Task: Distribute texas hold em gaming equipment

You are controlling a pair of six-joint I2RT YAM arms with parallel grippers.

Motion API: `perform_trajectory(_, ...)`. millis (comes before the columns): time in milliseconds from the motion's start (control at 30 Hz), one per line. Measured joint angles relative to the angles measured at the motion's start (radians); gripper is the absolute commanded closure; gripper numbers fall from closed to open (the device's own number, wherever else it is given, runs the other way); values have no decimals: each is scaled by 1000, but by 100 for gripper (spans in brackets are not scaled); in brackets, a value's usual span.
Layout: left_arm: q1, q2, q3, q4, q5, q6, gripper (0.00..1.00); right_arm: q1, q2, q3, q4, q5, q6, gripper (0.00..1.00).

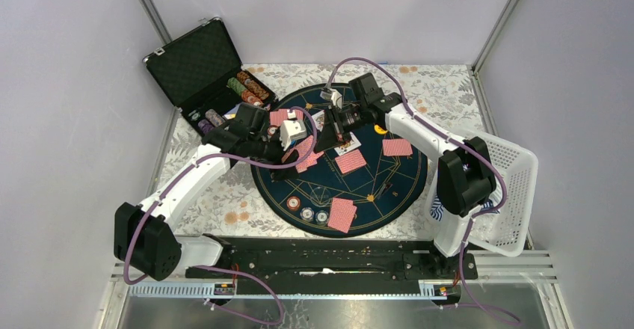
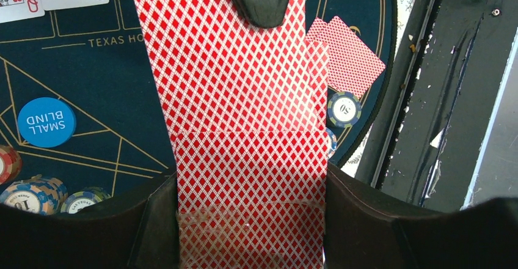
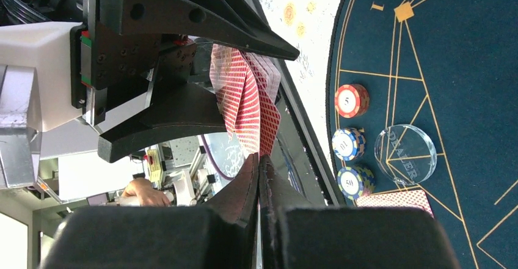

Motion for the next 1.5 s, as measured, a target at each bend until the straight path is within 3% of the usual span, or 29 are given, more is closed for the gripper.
perform_trajectory(800, 1, 3, 8, -23, 2, 0, 100, 27, 38, 26, 39, -51, 34, 100)
perform_trajectory(1500, -1, 3, 10, 8, 5, 0, 100, -100, -30, 35, -106, -52, -62, 100)
